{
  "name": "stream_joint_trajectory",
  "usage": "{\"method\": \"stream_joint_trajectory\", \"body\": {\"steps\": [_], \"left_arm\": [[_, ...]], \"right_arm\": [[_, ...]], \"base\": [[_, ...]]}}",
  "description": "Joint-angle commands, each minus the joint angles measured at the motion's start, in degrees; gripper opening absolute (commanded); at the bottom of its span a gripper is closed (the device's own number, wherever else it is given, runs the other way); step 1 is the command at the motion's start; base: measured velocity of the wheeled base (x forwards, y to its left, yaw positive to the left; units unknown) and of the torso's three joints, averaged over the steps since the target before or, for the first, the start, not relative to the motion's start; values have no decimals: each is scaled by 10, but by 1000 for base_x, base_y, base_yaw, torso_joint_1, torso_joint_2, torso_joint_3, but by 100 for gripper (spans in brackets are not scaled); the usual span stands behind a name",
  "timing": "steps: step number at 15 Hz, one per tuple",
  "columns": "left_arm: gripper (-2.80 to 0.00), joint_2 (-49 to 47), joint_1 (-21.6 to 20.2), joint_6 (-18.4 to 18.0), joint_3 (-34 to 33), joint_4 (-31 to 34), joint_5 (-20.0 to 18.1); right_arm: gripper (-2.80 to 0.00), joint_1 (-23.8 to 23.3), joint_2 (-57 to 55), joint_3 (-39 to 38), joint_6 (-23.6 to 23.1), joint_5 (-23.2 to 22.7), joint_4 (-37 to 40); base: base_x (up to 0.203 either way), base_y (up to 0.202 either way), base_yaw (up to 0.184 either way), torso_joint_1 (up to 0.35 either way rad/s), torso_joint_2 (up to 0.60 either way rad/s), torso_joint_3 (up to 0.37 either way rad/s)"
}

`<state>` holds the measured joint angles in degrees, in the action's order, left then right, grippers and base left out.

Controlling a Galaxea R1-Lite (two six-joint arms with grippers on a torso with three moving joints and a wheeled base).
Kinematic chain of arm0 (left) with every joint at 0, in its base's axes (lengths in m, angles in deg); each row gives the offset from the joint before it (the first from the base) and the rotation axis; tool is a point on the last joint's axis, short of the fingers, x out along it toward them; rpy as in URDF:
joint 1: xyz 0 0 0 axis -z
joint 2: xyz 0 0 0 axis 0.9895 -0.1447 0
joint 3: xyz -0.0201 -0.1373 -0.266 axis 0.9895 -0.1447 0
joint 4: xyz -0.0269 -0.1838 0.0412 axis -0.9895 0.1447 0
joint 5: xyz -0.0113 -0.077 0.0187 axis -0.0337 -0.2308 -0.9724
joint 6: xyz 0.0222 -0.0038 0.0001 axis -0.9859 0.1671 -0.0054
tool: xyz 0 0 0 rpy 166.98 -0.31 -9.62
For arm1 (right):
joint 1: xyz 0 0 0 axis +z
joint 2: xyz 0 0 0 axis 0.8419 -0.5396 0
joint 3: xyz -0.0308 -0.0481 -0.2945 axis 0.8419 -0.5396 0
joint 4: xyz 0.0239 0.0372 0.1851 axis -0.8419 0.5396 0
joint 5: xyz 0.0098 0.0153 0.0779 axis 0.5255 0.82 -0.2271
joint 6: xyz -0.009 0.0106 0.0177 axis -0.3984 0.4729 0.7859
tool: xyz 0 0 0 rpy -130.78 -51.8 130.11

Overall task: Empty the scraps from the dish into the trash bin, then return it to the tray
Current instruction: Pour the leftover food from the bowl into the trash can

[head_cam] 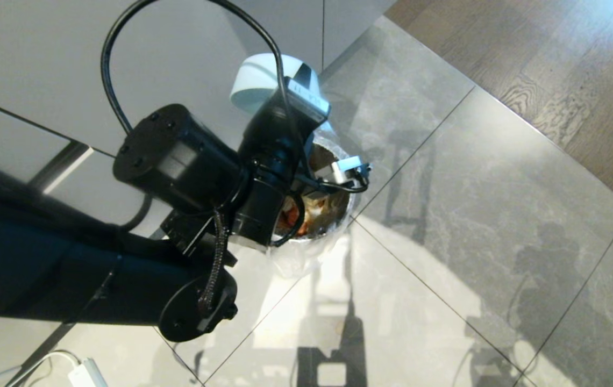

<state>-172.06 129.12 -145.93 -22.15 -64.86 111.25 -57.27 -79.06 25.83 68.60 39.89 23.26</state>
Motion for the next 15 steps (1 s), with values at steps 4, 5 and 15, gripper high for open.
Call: {"method": "stream_joint_trajectory", "body": {"steps": [4, 5, 15], "left_arm": [[-280, 24, 15, -8, -13, -27, 3], [-280, 25, 22, -8, -19, -27, 3], [-280, 34, 30, -4, -46, -27, 60]], "right_arm": [[-280, 0, 0, 0, 0, 0, 0], [-280, 0, 0, 0, 0, 1, 0], [-280, 0, 0, 0, 0, 1, 0]], "base": [[0, 0, 0, 0, 0, 0], [0, 0, 0, 0, 0, 0], [0, 0, 0, 0, 0, 0]]}}
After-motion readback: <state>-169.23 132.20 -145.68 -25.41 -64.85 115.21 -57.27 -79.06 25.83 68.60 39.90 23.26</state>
